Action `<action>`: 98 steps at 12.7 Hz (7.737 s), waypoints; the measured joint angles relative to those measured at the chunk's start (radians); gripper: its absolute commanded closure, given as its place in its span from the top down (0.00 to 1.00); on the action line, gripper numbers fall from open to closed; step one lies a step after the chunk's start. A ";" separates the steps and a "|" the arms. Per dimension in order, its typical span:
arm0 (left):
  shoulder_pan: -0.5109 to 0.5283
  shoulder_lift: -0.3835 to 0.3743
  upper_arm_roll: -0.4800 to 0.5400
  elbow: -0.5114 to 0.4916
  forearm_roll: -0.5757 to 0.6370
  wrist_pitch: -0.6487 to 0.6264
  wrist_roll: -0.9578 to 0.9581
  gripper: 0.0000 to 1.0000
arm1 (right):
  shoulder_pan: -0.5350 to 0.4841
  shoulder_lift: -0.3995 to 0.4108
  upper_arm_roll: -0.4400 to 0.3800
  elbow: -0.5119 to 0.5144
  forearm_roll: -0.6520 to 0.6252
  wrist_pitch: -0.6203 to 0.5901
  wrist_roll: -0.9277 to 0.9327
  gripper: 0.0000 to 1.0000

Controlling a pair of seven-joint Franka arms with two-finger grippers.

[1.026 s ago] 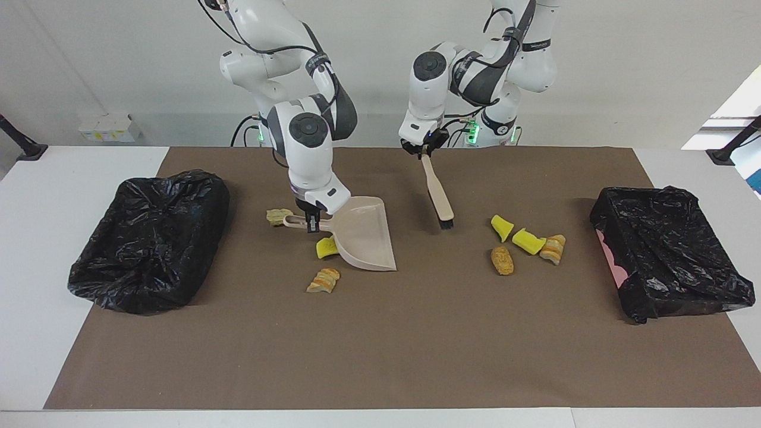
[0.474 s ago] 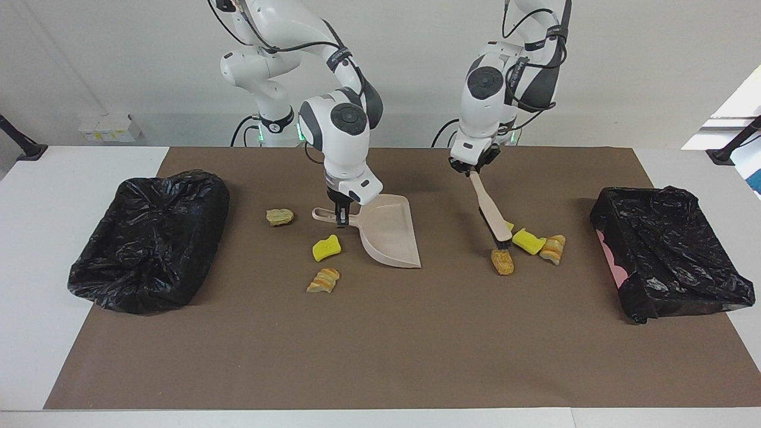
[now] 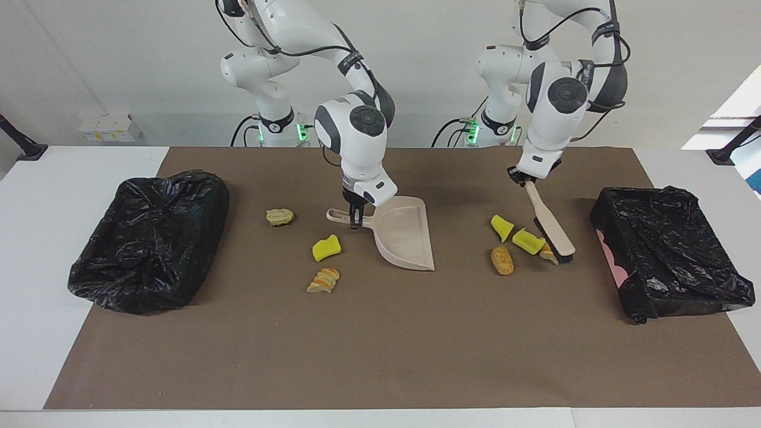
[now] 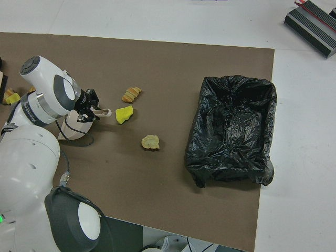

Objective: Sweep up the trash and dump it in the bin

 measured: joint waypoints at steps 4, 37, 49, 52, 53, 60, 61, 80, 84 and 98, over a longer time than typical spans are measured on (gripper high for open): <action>0.166 0.009 0.001 -0.016 0.006 0.038 0.134 0.00 | 0.000 0.001 0.000 0.000 0.000 0.000 0.000 0.00; -0.409 0.056 -0.015 -0.057 -0.417 0.175 0.210 0.00 | -0.007 0.026 -0.001 -0.008 0.000 0.016 0.006 0.00; -0.007 0.224 -0.003 0.174 -0.065 0.054 0.498 0.00 | -0.007 0.026 -0.001 -0.008 0.000 0.016 0.006 0.00; 0.017 0.243 -0.004 0.152 -0.063 0.052 0.593 0.00 | -0.007 0.026 -0.001 -0.008 0.000 0.016 0.006 0.00; 0.017 0.242 -0.004 0.141 -0.063 0.050 0.604 0.00 | -0.007 0.026 -0.001 -0.009 0.000 0.016 0.006 0.00; -0.119 0.134 -0.033 -0.008 -0.146 0.050 0.598 0.00 | -0.008 0.026 -0.001 -0.013 0.000 0.016 0.007 0.00; -0.151 0.123 -0.035 -0.020 -0.189 0.052 0.572 0.00 | -0.008 0.026 -0.001 -0.013 0.000 0.016 0.007 0.00; -0.384 0.104 -0.023 -0.031 -0.342 0.092 -0.057 0.00 | -0.133 0.011 -0.003 -0.014 0.042 0.015 -0.090 0.00; -0.552 0.056 -0.037 -0.096 -0.342 0.168 -0.295 0.00 | -0.211 -0.030 -0.004 0.018 0.060 0.006 -0.189 0.00; -0.902 -0.123 -0.040 -0.361 -0.367 0.330 -0.571 0.49 | -0.683 -0.056 -0.019 0.151 0.048 -0.128 -0.710 0.00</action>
